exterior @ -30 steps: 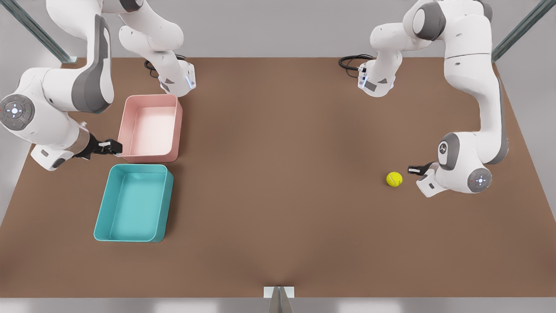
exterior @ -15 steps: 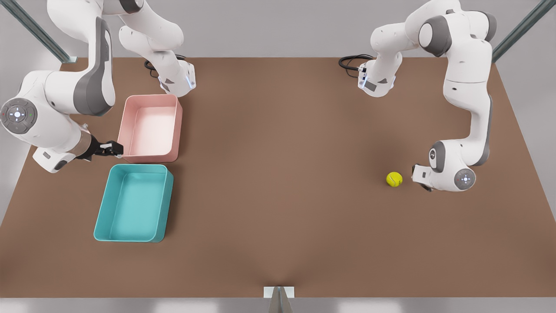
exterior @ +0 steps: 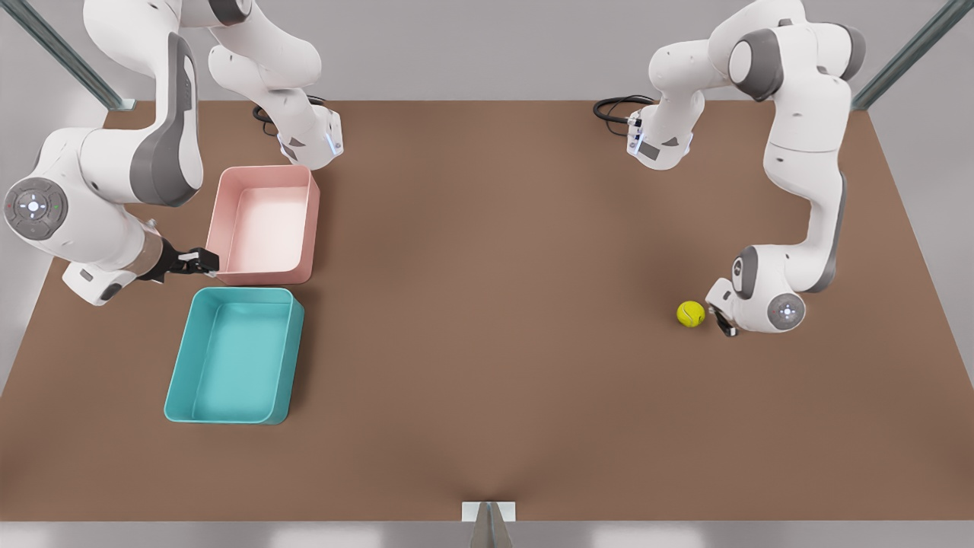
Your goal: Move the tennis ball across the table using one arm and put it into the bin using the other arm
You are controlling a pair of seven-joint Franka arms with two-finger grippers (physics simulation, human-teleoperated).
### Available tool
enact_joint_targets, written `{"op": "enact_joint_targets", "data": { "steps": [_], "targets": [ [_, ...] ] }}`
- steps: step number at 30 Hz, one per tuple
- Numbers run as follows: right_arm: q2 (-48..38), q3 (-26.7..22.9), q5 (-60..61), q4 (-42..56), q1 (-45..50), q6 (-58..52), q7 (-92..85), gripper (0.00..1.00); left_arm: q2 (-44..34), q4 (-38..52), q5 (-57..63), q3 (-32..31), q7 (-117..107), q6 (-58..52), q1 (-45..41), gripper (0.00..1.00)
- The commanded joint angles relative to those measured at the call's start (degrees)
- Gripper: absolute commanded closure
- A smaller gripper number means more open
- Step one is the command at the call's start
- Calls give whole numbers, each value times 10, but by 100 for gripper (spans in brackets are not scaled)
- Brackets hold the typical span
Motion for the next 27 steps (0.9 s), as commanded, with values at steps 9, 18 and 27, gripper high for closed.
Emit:
{"op": "enact_joint_targets", "data": {
  "steps": [9, 18, 27],
  "targets": [
    [0, 0, 0, 0, 1, -1, -5, 0, 11, 24, -28, -195, -539, 48, -54, 79],
    [5, 0, 2, 0, 2, -1, -3, 0, -136, 305, -112, 93, -770, -494, -92, 0],
    [214, 2, 59, 51, 96, 211, 98, 0, -147, 420, -84, 32, -979, -543, -92, 0]
  ]
}}
